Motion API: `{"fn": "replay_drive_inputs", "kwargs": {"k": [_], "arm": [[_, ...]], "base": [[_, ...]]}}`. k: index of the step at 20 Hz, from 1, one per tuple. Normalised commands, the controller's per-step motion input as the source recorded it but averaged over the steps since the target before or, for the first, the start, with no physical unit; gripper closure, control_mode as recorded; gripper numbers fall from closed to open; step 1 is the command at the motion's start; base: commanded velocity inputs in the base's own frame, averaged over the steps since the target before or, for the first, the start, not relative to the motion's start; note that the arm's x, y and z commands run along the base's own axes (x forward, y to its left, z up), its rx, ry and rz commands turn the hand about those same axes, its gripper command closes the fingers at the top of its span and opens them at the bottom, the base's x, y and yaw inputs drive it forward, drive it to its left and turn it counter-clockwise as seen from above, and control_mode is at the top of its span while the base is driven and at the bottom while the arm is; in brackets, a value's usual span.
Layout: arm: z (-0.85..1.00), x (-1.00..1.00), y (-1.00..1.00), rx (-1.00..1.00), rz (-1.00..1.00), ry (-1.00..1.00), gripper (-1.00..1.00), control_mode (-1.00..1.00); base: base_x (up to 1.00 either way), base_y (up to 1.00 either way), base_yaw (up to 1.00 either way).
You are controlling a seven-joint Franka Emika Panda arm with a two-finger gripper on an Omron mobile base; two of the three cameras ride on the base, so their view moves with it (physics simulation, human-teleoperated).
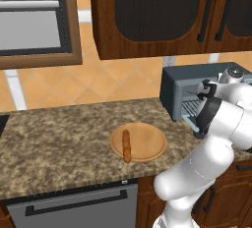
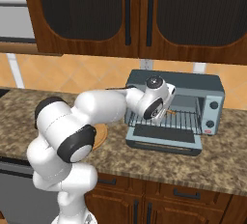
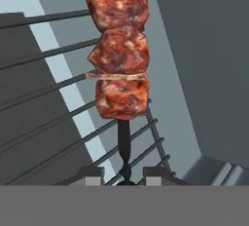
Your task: Pick up the kebab skewer and baguette bread, and place them inside the toaster oven. Close the toaster oven door and start by setting the timer.
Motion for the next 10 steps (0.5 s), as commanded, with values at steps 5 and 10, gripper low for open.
{"fn": "replay_drive_inputs", "kwargs": {"k": [5,10], "arm": [[-0.17,0.09,-0.04,0.00,0.00,0.00,1.00,-1.00],[-0.19,0.02,-0.01,0.00,0.00,0.00,-1.00,-1.00]], "base": [[0.00,0.00,0.00],[0.00,0.00,0.00]]}}
